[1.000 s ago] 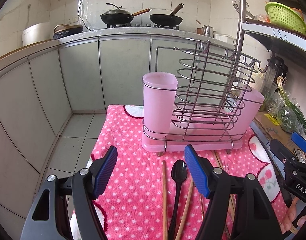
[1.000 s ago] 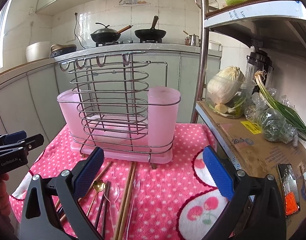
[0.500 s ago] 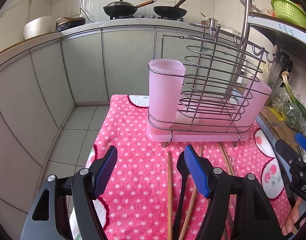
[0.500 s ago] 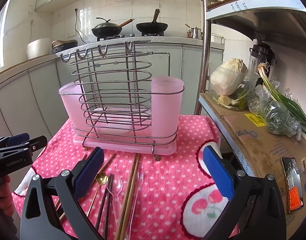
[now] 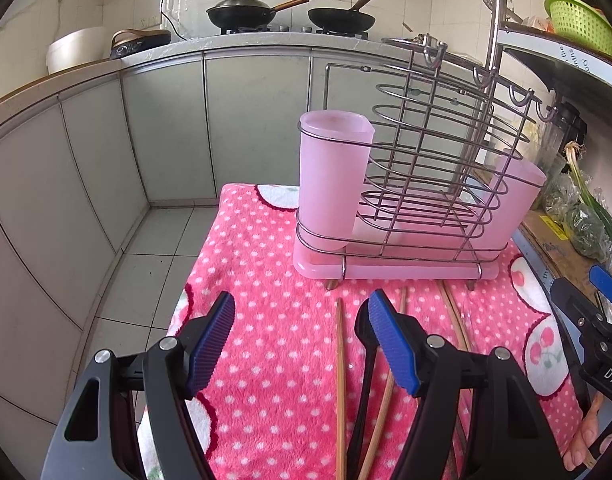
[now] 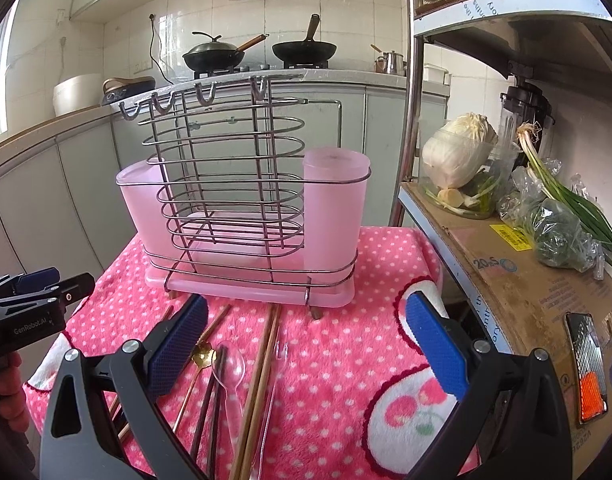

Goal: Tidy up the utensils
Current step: 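Lower the left tool onto a wooden chopstick and close it while the right tool approaches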

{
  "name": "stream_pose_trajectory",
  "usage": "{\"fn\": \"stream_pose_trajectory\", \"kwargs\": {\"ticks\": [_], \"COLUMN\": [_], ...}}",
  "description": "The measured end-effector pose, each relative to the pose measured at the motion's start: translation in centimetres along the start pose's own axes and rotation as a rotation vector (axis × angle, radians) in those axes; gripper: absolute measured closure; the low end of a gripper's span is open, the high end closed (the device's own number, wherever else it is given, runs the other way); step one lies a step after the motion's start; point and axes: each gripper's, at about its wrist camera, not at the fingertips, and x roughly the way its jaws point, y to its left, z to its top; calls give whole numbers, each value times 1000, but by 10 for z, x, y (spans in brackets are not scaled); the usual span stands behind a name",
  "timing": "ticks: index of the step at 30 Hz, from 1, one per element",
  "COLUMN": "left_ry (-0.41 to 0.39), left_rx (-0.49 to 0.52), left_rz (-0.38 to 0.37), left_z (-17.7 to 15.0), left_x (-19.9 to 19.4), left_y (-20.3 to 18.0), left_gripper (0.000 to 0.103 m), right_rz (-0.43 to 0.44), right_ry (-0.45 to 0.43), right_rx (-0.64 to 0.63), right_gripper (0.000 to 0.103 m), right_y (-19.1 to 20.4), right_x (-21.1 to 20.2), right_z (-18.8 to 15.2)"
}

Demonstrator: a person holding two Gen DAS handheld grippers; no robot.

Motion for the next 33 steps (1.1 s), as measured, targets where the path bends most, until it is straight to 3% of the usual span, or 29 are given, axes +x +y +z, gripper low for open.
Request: {"fn": "stream_pose_trajectory", "kwargs": {"ticks": [4,11,17,22,33], "left_ry": [41,226,393,503,565], "left_rx": [-13,-75,-98,-108,-32], "left_rz": [-16,-103,-174,-214,-201], "left_z": [-1,-5,-6,-4,-6], "left_x": [7,39,76,105,131], "left_y": [4,21,24,15,-11], "left_gripper": [35,60,81,83,86], "right_rz": [9,63,140,240,267], "right_ry": [34,144,285,403,470], "right_rx": [25,120,180,276,330], "right_gripper": [3,4,35,53,56], "right_y": [-5,-25,-34,-43,-48], "right_x": [6,24,47,66,79], "right_z": [-1,-5,-17,-26,-26]}}
